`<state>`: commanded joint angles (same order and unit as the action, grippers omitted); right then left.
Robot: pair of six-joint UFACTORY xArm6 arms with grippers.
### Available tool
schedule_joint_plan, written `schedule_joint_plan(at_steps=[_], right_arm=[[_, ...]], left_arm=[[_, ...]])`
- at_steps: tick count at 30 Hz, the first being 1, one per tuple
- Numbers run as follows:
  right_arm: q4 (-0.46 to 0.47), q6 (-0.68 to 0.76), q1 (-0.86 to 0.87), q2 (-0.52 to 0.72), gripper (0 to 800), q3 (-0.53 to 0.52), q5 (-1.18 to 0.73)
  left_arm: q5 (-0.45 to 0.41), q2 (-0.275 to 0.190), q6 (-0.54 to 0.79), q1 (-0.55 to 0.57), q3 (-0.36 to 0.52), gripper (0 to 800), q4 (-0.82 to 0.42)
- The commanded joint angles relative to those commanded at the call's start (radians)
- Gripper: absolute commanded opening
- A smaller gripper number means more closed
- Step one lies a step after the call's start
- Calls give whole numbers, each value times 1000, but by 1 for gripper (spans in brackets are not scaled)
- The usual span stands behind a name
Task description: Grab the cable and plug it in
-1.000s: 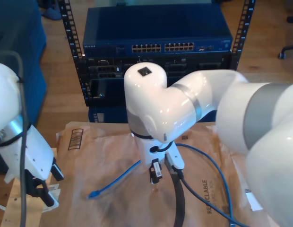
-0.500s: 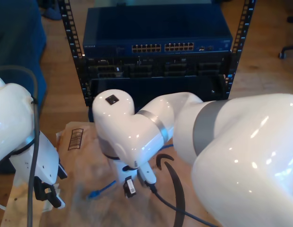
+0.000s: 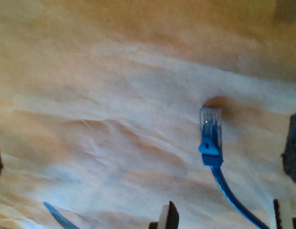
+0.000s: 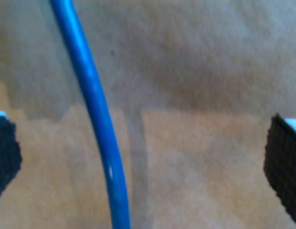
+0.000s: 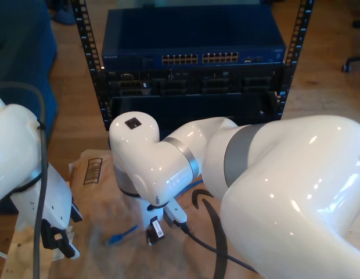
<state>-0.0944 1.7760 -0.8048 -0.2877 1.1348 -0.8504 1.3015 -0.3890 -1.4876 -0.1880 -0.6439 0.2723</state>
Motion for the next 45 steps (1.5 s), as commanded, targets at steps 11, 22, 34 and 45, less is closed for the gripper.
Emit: schedule_joint_plan(at_steps=[11,22,34,45], right_arm=[[-81,-3,40,-21,261,23,0],[-229,-11,172,137,1,21,-130],[-620,-269,694,505,3,-115,-578],[-841,-342,859,654,10,-196,-678]], left_arm=[[2,-17,2,-2,6,800,0],[8,-37,3,-2,-41,800,3],[132,120,3,144,-439,800,218],[385,233,14,153,-646,800,565]])
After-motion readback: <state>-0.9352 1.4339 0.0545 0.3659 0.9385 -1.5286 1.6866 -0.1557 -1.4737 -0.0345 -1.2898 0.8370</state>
